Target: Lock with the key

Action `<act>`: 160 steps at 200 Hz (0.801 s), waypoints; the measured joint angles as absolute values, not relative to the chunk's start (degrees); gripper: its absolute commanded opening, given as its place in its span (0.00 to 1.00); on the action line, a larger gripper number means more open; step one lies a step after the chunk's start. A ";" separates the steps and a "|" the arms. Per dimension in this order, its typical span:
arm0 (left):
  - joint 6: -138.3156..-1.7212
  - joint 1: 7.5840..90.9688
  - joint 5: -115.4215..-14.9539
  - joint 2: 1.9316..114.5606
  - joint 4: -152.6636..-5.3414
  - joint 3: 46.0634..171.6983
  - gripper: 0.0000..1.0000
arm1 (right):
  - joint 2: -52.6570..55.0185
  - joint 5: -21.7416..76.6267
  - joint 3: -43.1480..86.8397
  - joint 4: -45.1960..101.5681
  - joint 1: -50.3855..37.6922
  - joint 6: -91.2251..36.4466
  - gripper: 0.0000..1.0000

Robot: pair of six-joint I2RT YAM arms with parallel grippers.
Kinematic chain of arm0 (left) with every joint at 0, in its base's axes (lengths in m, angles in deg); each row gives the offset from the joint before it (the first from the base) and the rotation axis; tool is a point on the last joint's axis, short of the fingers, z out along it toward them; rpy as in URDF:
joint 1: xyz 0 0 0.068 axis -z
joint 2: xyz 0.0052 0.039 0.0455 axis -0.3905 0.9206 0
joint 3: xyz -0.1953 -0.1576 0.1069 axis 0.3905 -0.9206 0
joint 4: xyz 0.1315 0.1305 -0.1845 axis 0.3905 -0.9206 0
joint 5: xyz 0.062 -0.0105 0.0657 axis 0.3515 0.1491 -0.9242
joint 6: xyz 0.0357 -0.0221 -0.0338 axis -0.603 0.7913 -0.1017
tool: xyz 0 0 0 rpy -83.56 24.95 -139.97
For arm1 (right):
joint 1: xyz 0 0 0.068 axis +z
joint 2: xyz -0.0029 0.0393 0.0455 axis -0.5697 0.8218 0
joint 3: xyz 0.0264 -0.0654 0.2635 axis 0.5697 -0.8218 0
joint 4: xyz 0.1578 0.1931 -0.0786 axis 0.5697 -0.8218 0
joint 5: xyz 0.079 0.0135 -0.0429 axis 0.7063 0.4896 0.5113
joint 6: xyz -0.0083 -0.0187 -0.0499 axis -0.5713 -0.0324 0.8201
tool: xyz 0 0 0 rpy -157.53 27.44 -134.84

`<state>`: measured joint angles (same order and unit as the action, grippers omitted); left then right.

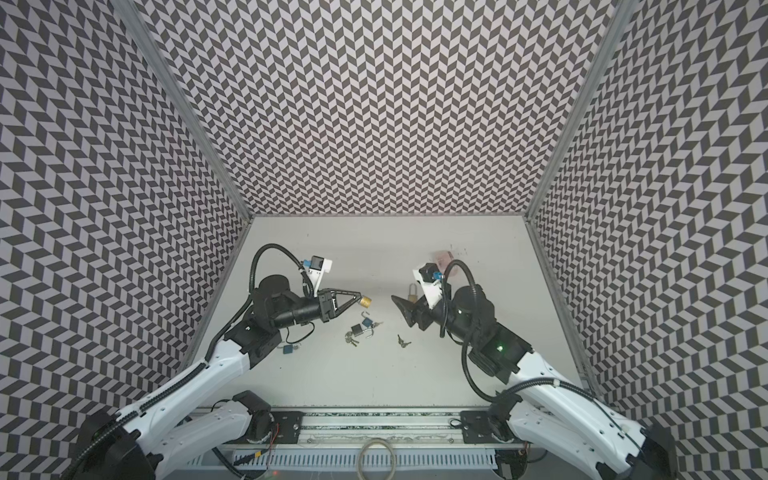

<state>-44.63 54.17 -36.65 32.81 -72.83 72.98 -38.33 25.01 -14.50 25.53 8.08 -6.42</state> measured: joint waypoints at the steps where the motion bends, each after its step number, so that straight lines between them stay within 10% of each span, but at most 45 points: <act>1: -44.60 54.30 -36.63 32.83 -72.76 73.04 0.00 | -38.31 25.07 -14.41 25.47 8.12 -6.14 0.78; 160: -41.98 60.29 -36.25 36.20 -67.37 74.64 0.00 | -29.98 18.32 -5.87 13.58 21.10 14.84 0.69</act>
